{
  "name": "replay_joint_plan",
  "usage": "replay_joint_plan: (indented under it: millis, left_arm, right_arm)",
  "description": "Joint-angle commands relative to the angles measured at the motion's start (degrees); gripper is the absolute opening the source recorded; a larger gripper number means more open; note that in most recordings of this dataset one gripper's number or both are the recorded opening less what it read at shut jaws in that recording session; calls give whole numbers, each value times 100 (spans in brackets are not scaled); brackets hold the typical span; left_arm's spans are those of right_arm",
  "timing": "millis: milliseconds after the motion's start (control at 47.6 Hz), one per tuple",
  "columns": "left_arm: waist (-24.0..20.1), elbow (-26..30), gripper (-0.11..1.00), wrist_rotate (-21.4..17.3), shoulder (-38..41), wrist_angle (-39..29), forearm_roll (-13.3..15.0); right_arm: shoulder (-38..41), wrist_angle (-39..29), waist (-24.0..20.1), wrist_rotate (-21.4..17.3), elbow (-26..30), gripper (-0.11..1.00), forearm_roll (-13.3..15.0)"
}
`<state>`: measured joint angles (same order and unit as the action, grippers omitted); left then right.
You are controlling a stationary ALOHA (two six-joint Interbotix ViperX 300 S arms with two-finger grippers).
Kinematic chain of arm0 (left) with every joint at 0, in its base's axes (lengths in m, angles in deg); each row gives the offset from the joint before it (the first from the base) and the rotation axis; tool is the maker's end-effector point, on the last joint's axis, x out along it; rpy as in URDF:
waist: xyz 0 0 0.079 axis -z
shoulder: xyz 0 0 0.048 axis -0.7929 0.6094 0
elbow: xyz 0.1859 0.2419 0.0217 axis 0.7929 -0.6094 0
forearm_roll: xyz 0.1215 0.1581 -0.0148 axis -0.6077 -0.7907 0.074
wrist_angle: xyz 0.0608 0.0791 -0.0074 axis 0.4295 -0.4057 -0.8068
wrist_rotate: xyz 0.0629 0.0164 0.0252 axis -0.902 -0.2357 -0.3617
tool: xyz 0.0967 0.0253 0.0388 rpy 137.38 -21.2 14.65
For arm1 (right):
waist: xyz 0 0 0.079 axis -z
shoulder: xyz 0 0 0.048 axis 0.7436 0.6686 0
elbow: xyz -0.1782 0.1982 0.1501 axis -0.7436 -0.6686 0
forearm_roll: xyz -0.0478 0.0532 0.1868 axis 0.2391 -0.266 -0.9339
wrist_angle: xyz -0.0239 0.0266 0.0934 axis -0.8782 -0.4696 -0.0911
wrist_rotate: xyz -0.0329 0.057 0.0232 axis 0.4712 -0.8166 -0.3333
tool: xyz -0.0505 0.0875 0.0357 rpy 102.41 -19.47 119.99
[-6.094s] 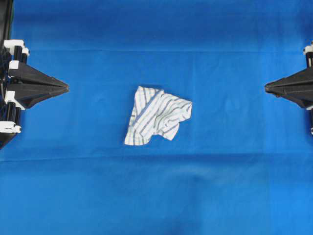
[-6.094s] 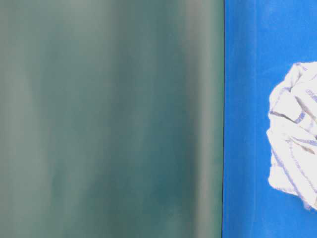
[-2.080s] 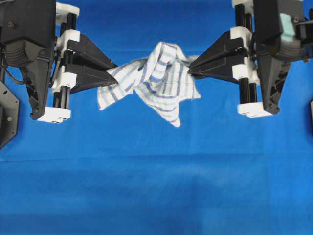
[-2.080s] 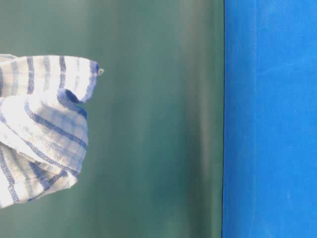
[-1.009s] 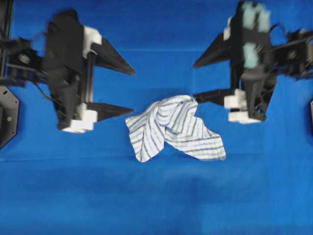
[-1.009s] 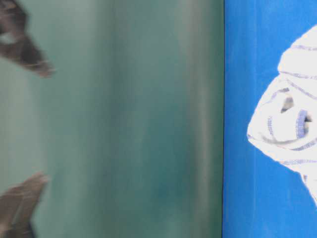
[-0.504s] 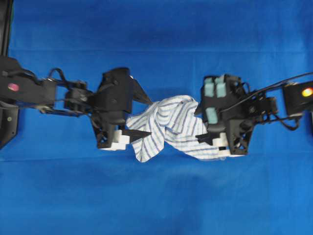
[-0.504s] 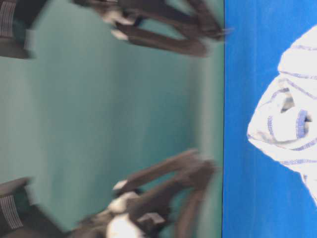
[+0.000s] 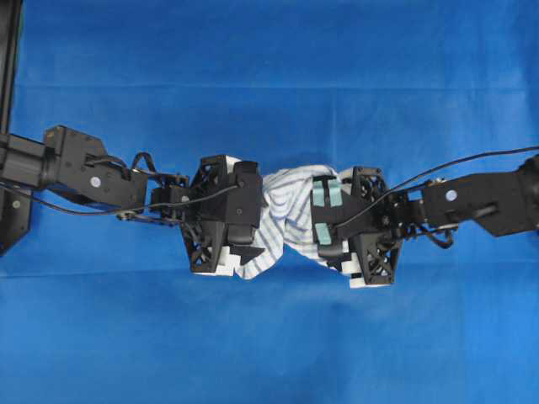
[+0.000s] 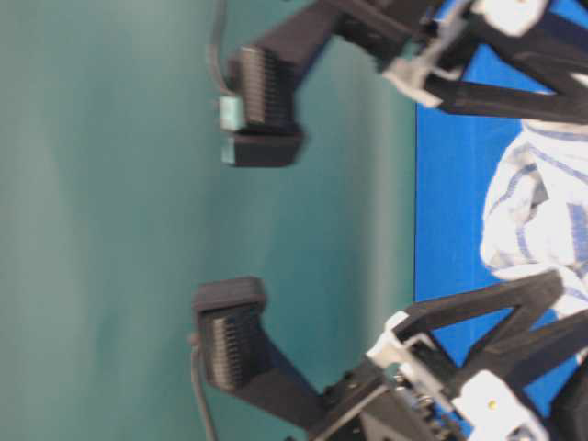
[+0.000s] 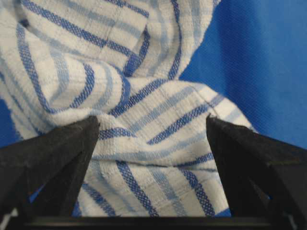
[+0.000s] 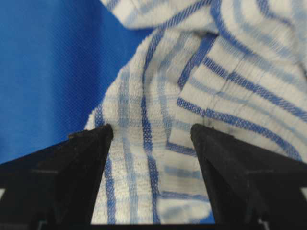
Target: Lift the towel with both arms.
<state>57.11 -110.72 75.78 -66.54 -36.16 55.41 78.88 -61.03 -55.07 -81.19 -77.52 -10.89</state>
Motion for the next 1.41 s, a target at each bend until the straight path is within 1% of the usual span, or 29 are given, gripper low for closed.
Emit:
replay_joint_plan:
  millis: [0,84,231,273,315,378,483,525,567,693,798,946,1093,1198,1387]
  left_arm:
    - [18,105,89,9,35,105,18]
    - [18,123,89,9,97,105,18]
    - [0,132,85,18,114,26,18]
    - [0,132,79,26,114,-9,18]
    - [-9,132,70,26,114,-44,26]
    - [-18,132,53,26,114,-97,26]
    - [-18,132,21,26,114,-141,35]
    - [-18,132,11,26,105,-149,35]
    - [-26,141,5,26,97,-167,35]
    - [-53,158,5,26,53,-229,35]
    - [-62,220,5,26,-141,-396,35]
    - [-123,404,5,26,-668,-1002,35]
    - [-202,650,5,26,-1204,-1670,35]
    - [-255,879,5,26,-1626,-2162,35]
    - [-281,1450,5,26,-2320,-3050,35]
  right_arm:
    - [26,62,-26,-9,105,68,-18]
    - [105,70,-18,-9,123,67,-18]
    - [123,97,9,-9,123,67,0]
    - [123,97,18,-9,123,66,9]
    - [123,97,35,0,123,64,9]
    - [132,97,70,0,123,54,18]
    - [123,79,97,0,123,25,18]
    - [123,79,97,9,123,11,18]
    - [114,79,97,9,114,4,18]
    - [88,88,97,9,114,4,18]
    - [-79,62,97,0,167,4,18]
    - [-571,-176,97,9,281,4,18]
    - [-1230,-844,149,18,571,4,35]
    - [-1644,-1345,202,18,879,4,70]
    - [-2101,-2197,281,18,1503,4,123]
